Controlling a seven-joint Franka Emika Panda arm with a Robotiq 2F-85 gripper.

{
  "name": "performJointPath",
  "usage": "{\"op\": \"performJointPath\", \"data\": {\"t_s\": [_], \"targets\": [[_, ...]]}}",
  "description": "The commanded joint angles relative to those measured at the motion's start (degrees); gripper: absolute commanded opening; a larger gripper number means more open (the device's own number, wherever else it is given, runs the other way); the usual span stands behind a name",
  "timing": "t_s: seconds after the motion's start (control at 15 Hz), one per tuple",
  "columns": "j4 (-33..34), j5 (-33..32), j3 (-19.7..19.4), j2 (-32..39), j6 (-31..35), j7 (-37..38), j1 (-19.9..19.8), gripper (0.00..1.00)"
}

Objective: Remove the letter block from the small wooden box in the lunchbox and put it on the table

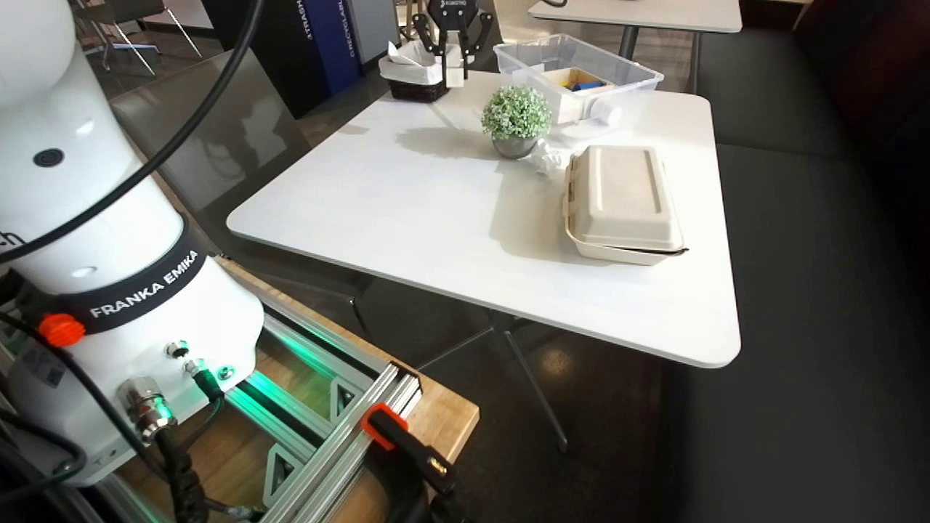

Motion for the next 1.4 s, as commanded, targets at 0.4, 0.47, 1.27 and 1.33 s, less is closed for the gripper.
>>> {"op": "performJointPath", "data": {"t_s": [0.4, 0.47, 1.27, 1.33], "targets": [[-3.12, 7.48, 6.27, 7.12, 10.19, -10.88, -0.91, 0.09], [-2.6, 8.23, 6.65, 8.05, 11.99, -11.19, -1.31, 0.09], [-1.74, 8.86, 9.19, 14.69, 32.01, -12.23, -3.57, 0.09], [-1.72, 8.23, 9.0, 15.04, 33.02, -11.88, -3.41, 0.09]]}}
